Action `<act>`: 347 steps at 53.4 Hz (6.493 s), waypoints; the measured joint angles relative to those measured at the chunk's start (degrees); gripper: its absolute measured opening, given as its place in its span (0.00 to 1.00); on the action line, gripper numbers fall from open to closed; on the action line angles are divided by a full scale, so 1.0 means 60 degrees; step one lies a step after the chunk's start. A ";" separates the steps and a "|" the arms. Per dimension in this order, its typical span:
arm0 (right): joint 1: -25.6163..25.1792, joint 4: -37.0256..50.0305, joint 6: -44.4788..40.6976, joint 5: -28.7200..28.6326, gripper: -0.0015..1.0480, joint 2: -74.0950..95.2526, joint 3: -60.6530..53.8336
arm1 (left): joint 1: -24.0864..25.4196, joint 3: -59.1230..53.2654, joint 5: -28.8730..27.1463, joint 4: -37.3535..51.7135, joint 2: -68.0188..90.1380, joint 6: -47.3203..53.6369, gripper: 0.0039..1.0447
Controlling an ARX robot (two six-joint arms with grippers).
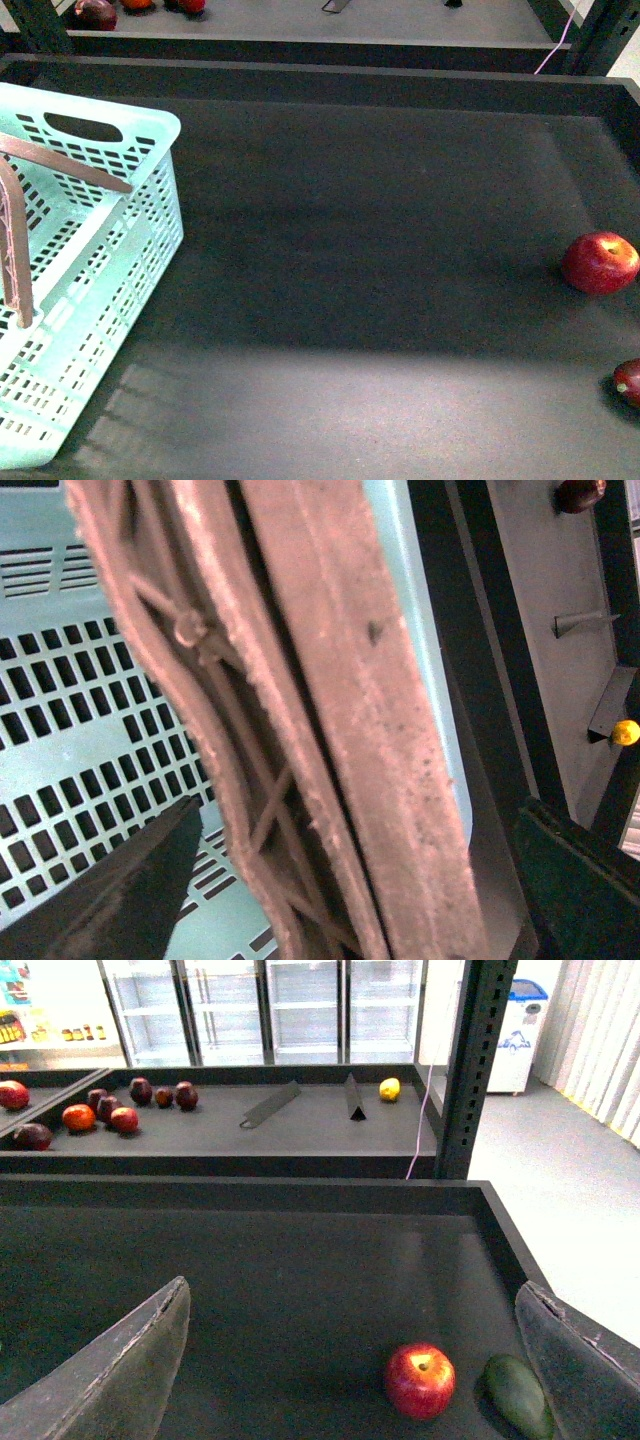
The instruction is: Pick apple with right arm and hold basket with left
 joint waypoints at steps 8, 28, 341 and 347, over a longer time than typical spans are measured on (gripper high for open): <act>0.0000 0.0000 0.0000 0.0000 0.92 0.0000 0.0000 | -0.0051 0.0025 -0.0197 -0.0098 0.0135 -0.0095 0.62; 0.0000 0.0000 0.0000 0.0004 0.92 0.0000 0.0000 | -0.0219 0.0168 -0.0295 -0.0364 -0.0135 -0.0565 0.15; 0.3858 0.3574 -0.0772 -0.0940 0.77 1.3231 0.6124 | -0.7573 0.1927 -0.0514 -0.2685 -0.2710 0.0095 0.14; 0.4065 0.3668 -0.0696 -0.0586 0.93 1.3580 0.6186 | -0.7573 0.1927 -0.0510 -0.2685 -0.2710 0.0095 0.14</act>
